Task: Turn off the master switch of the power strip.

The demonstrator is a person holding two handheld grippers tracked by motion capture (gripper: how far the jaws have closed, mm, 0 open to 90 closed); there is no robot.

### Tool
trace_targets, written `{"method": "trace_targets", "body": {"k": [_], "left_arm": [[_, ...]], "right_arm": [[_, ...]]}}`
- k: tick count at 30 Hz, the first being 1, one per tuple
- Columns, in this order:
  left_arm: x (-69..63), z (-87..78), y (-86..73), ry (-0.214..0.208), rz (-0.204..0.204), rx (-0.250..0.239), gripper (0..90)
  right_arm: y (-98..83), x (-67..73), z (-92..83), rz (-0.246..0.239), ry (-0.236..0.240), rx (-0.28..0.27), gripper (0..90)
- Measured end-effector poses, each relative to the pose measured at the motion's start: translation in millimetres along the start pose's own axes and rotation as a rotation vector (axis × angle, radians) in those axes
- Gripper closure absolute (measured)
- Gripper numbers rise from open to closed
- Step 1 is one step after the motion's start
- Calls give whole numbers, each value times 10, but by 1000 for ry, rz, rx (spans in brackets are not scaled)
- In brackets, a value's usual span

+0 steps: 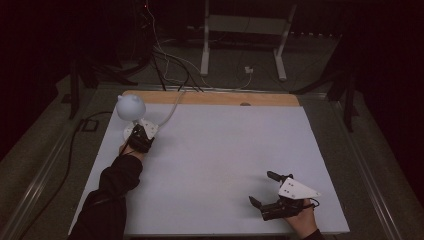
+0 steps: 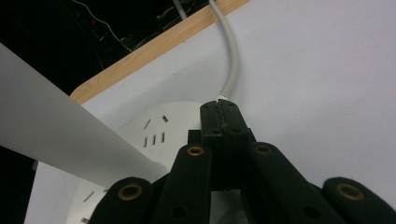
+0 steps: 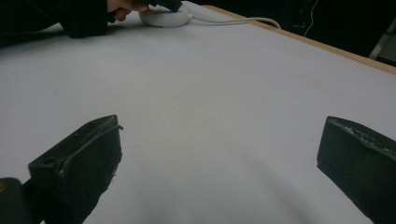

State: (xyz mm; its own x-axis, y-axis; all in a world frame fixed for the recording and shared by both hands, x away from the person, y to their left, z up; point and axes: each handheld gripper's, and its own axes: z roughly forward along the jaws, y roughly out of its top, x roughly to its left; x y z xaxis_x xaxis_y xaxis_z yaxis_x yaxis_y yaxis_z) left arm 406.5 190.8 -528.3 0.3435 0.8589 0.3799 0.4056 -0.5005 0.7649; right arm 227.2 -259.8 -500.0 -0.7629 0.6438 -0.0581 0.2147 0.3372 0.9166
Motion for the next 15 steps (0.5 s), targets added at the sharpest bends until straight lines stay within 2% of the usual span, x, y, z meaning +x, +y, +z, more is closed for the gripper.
{"method": "trace_targets", "body": {"k": [5, 6, 8, 10, 11, 12, 14, 15], "left_arm": [[-12, 1, 18, 10, 19, 13, 900], [-10, 7, 26, 21, 15, 21, 900], [21, 7, 17, 1, -21, 13, 900], [39, -1, 27, -1, -24, 21, 900], [50, -22, 13, -1, -39, -5, 900], [55, -32, 2, 6, -35, -14, 900], [73, -89, -10, 5, -35, -74, 900], [79, -110, 0, 11, -28, -84, 900]], "right_arm": [[-1, -1, -3, -1, -1, 0, 0], [0, 0, -4, 1, 0, 0, 0], [0, 1, -4, -1, -1, -2, 0], [2, 6, -6, -3, -3, -4, 0], [4, 8, -8, -3, -3, -5, 0], [5, 7, -8, -3, -2, -6, 0], [4, 2, -4, -3, -1, -7, 0], [4, 0, -3, -1, -1, -6, 0]]}}
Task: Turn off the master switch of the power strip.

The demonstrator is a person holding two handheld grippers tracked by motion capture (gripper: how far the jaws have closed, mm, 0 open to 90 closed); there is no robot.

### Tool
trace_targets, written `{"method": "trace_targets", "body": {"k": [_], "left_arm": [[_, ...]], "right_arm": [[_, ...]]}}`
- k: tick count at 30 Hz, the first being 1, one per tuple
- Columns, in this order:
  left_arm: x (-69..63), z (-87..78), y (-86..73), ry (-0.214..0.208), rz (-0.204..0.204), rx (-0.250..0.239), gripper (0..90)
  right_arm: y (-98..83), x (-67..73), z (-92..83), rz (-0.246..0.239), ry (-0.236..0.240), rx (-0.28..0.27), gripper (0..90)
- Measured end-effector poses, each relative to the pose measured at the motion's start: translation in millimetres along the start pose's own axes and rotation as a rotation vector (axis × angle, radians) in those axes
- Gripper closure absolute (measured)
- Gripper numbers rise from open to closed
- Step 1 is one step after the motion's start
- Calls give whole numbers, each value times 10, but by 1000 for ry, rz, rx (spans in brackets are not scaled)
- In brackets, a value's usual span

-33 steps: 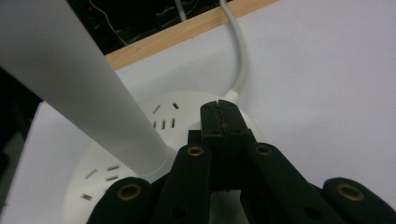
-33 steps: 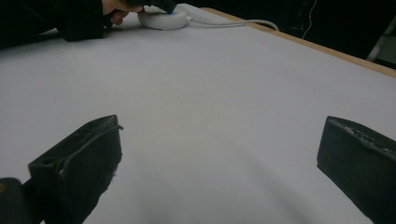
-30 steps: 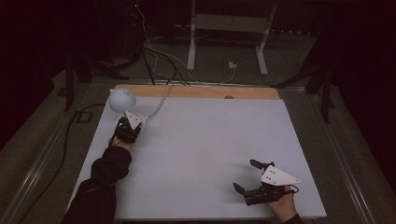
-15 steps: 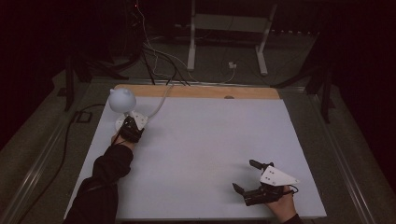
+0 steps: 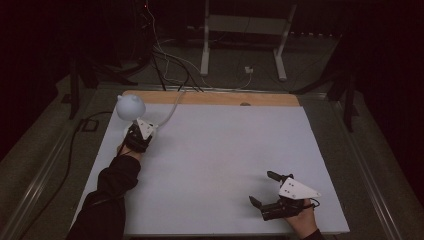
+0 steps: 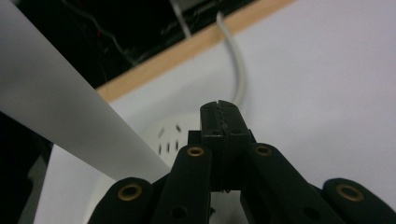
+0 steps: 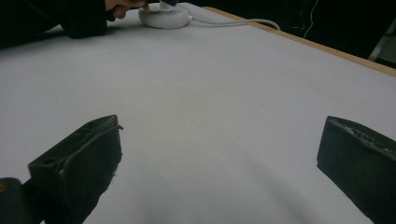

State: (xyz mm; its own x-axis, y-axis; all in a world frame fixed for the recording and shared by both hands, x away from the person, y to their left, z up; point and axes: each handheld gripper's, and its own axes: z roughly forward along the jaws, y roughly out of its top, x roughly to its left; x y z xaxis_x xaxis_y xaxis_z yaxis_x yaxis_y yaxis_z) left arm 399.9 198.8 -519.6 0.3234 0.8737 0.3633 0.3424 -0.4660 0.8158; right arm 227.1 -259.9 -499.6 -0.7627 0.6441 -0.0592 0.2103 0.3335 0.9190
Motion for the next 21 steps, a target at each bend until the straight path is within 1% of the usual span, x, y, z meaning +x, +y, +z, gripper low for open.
{"method": "trace_targets", "body": {"k": [1, 2, 4, 5, 7, 8, 10, 11, 13, 15, 16, 17, 18, 19, 20, 21], "left_arm": [[8, -14, 11, 5, -9, -15, 900], [27, -17, 19, -11, -22, -12, 900], [38, -3, 8, -8, -33, 2, 900], [41, 3, -5, -24, -36, 11, 900], [31, 25, -32, -30, -38, 27, 900], [34, 34, -43, -43, -48, 31, 900], [26, 58, -56, -43, -41, 51, 900], [30, 58, -58, -46, -52, 48, 900], [35, 63, -53, -40, -47, 56, 900], [37, 62, -60, -51, -45, 57, 900], [32, 66, -67, -51, -33, 65, 900], [27, 65, -71, -52, -24, 61, 900], [29, 65, -68, -53, -22, 65, 900], [38, 73, -62, -38, -23, 76, 900], [48, 78, -57, -38, -35, 84, 900], [42, 78, -49, -35, -25, 89, 900]], "right_arm": [[0, -1, 0, 0, -1, 0, 0], [-1, -3, 0, -2, -2, 1, 0], [-2, -5, 0, -2, -3, 2, 0], [-2, -5, -1, -3, -3, 2, 0], [1, 1, -5, -5, -4, 0, 0], [2, 3, -7, -5, -4, 0, 0], [4, 2, -9, -6, -6, 0, 0], [4, 0, -10, -7, -6, -1, 0], [3, -1, -12, -7, -7, -1, 0], [1, -5, -11, -5, -6, -1, 0], [1, -5, -11, -6, -7, 0, 0], [1, -4, -10, -7, -7, 0, 0], [1, -3, -9, -6, -7, 0, 0], [1, 0, -8, -6, -6, 2, 0], [2, 2, -7, -9, -7, 3, 0], [3, 4, -7, -8, -7, 3, 0]]}}
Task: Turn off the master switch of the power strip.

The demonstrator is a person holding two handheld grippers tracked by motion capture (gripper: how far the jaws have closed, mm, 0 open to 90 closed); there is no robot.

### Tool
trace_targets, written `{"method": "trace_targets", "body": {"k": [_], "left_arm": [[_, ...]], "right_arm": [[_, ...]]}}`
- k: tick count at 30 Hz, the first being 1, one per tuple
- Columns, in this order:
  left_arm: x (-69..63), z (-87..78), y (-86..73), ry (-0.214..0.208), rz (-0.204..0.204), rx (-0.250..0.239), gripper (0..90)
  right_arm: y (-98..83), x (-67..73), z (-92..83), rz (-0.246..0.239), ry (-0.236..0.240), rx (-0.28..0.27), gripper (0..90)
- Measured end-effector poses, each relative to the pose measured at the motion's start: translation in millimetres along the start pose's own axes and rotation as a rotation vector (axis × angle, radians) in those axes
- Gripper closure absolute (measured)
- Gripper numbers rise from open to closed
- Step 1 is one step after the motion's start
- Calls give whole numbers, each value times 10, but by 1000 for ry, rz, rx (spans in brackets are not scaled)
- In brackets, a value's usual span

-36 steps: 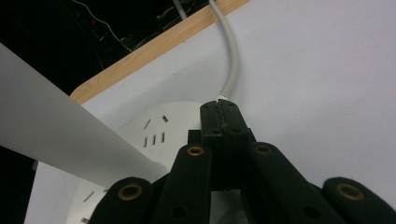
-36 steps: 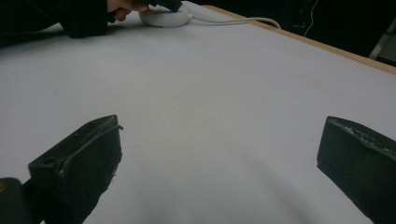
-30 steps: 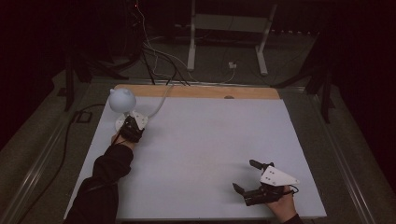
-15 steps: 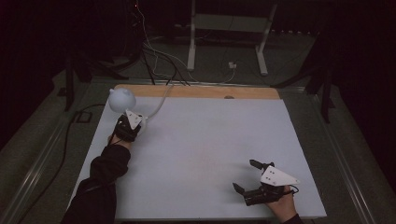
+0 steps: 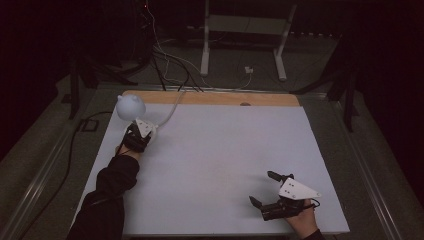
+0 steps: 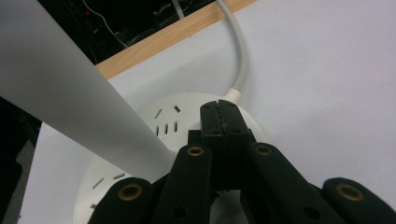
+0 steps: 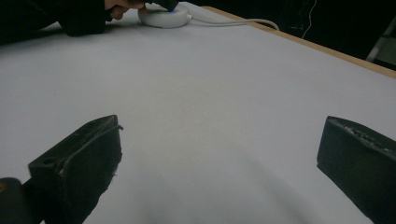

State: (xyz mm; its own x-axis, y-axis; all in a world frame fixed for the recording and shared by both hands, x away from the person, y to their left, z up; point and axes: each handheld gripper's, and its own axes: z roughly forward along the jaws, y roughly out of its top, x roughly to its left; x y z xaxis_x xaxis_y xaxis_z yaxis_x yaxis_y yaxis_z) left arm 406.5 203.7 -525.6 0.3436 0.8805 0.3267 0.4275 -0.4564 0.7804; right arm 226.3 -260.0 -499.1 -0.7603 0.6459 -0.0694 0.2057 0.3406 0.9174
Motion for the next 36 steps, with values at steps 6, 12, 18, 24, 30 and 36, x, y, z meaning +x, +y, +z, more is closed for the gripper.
{"method": "trace_targets", "body": {"k": [6, 12, 18, 24, 30, 36], "left_arm": [[-14, 0, 6, 5, 47, 5, 900], [-124, 14, 44, 18, 118, 2, 900], [-66, 26, 35, -14, 25, -7, 900], [-31, 7, 4, 24, -1, 0, 900], [-8, 0, 24, 3, 33, 20, 900], [-33, 4, 42, 15, 88, 33, 900]], "right_arm": [[-5, 0, 4, -1, 1, 4, 0], [-6, 1, 9, -2, 5, 5, 0], [-5, 4, -6, -5, 1, 3, 0], [-4, 0, -13, -6, 2, 1, 0], [-11, 2, 7, -7, 5, 8, 0], [-11, 7, 18, -6, 4, 12, 0]]}}
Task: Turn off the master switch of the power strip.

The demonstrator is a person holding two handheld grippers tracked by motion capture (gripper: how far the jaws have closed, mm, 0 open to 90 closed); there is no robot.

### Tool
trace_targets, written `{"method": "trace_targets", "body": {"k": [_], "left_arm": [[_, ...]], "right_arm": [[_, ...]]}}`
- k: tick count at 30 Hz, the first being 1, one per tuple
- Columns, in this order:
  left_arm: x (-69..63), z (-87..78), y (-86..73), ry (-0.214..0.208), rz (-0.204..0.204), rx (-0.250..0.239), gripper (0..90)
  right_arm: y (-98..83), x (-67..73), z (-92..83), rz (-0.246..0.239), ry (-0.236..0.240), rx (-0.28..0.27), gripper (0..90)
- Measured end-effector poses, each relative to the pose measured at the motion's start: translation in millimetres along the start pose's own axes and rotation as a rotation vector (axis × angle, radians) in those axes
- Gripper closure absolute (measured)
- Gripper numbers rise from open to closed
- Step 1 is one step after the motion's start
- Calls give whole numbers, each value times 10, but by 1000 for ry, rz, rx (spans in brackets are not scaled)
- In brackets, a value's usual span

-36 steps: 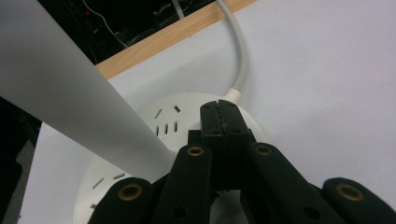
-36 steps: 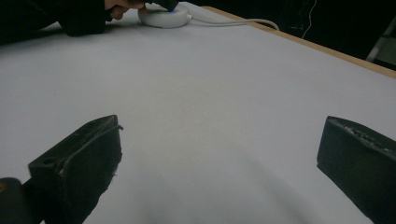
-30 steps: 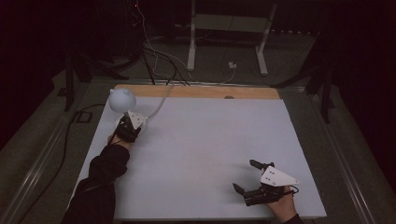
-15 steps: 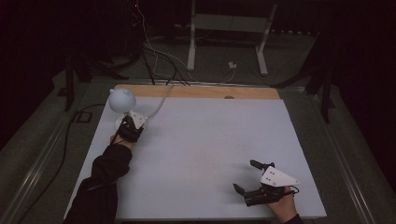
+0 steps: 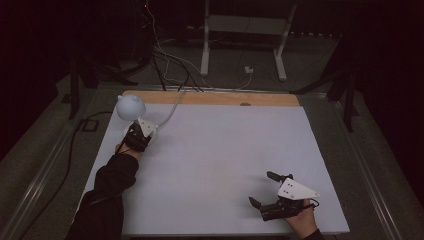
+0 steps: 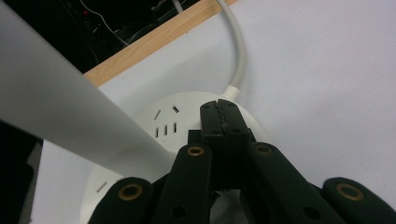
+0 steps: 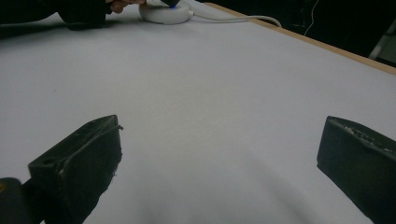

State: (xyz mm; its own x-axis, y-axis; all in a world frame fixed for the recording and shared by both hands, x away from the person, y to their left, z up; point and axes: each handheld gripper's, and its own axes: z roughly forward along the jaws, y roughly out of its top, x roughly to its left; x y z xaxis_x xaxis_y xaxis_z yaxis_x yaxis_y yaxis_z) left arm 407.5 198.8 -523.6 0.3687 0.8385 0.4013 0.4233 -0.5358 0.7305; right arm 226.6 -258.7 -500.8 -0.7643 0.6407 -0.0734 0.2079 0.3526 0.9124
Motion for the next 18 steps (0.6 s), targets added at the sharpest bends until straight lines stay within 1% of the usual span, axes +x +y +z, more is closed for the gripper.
{"method": "trace_targets", "body": {"k": [1, 2, 3, 4, 6, 7, 8, 9, 10, 11, 12, 13, 14, 16, 18], "left_arm": [[-14, 4, 4, 0, 15, 3, 900], [-9, 5, 13, -5, 11, 10, 900], [-20, 3, 13, 1, 32, 12, 900], [-27, 2, 10, 6, 45, 10, 900], [-25, 2, 6, 6, 37, 5, 900], [-27, 0, 15, 8, 50, 9, 900], [-26, -1, 13, 9, 49, 5, 900], [-25, -18, 1, 23, 45, -24, 900], [-33, -29, 1, 19, 56, -26, 900], [-48, -47, -1, 2, 67, -34, 900], [-57, -58, -2, -2, 65, -40, 900], [-59, -70, 4, -8, 52, -48, 900], [-54, -85, 20, -27, 39, -54, 900], [-54, -132, 67, -40, 20, -72, 900], [-48, -179, 108, -64, -7, -85, 900]], "right_arm": [[0, 2, 2, -1, 0, 0, 0], [0, 4, 3, -2, 1, 0, 0], [0, 5, 4, -3, 2, 1, 0], [0, 5, 5, -1, 2, 2, 0], [1, 5, 1, -1, 1, -1, 0], [1, 4, 0, -3, 0, -1, 0], [1, 3, -1, -1, -1, -1, 0], [0, 1, 0, 1, -1, -1, 0], [0, 0, 1, 1, -2, -1, 0], [1, -1, 0, 3, -2, -2, 0], [2, -3, -3, 2, -1, -4, 0], [2, -5, -5, 2, -2, -6, 0], [1, -11, -6, 2, -3, -6, 0], [-1, -20, -10, 8, -3, -6, 0], [-1, -23, -16, 5, -4, -9, 0]]}}
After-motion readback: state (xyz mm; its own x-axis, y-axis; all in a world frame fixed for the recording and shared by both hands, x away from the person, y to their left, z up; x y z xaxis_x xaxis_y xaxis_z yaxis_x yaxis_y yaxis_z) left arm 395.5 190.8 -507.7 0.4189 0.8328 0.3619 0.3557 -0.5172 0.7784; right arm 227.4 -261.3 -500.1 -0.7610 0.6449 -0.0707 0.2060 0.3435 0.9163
